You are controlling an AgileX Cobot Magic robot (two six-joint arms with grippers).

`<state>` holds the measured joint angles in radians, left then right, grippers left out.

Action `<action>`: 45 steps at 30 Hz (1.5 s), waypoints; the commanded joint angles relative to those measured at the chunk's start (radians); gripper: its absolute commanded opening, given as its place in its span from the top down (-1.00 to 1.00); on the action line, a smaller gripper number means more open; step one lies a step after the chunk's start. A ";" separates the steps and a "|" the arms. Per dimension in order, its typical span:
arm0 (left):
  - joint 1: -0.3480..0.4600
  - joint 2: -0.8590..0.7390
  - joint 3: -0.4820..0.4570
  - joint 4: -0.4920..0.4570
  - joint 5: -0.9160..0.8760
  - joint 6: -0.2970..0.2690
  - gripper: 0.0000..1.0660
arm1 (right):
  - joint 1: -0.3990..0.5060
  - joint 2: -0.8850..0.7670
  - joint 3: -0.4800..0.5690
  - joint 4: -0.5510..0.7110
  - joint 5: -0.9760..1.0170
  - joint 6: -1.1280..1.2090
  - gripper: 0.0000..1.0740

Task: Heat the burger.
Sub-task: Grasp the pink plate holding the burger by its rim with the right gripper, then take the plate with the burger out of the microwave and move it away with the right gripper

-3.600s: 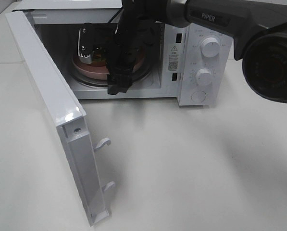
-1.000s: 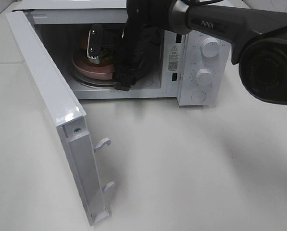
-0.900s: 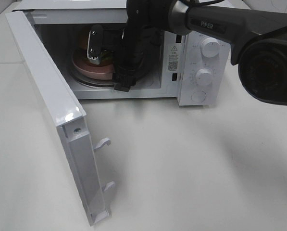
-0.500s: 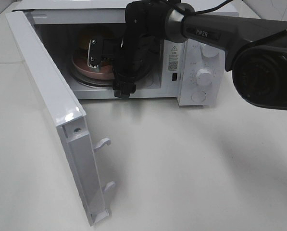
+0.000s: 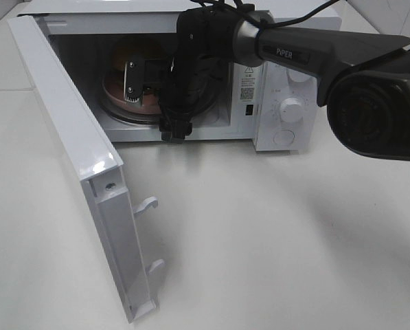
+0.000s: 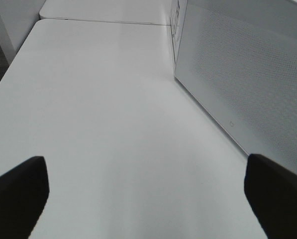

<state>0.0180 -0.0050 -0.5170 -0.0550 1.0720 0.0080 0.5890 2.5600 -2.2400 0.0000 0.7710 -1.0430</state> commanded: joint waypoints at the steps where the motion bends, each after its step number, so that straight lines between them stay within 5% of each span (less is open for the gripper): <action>1: -0.004 -0.003 -0.001 0.000 0.000 -0.008 -0.89 | 0.001 0.013 0.000 0.017 0.021 -0.009 -0.42; 11: -0.004 -0.003 -0.001 0.000 0.000 -0.008 -0.89 | 0.001 0.020 0.001 0.025 0.047 -0.009 -0.41; 16: -0.004 -0.003 -0.001 0.000 0.000 -0.008 -0.89 | 0.001 0.037 0.001 0.036 0.094 -0.009 -0.25; 23: -0.004 -0.003 -0.001 0.000 0.000 -0.008 -0.89 | 0.001 0.039 0.001 0.036 0.113 -0.014 0.25; 24: -0.004 -0.003 -0.001 0.000 0.000 -0.008 -0.89 | 0.001 0.039 0.001 0.036 0.127 -0.015 0.46; 29: -0.004 -0.003 -0.001 0.000 0.000 -0.008 -0.89 | 0.001 0.039 0.001 0.043 0.142 -0.007 0.94; 45: -0.004 -0.003 -0.001 0.000 0.000 -0.008 -0.89 | 0.012 -0.003 0.007 0.042 0.268 -0.005 1.00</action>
<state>0.0180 -0.0050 -0.5170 -0.0550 1.0720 0.0080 0.5940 2.5370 -2.2640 0.0400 0.9070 -1.0570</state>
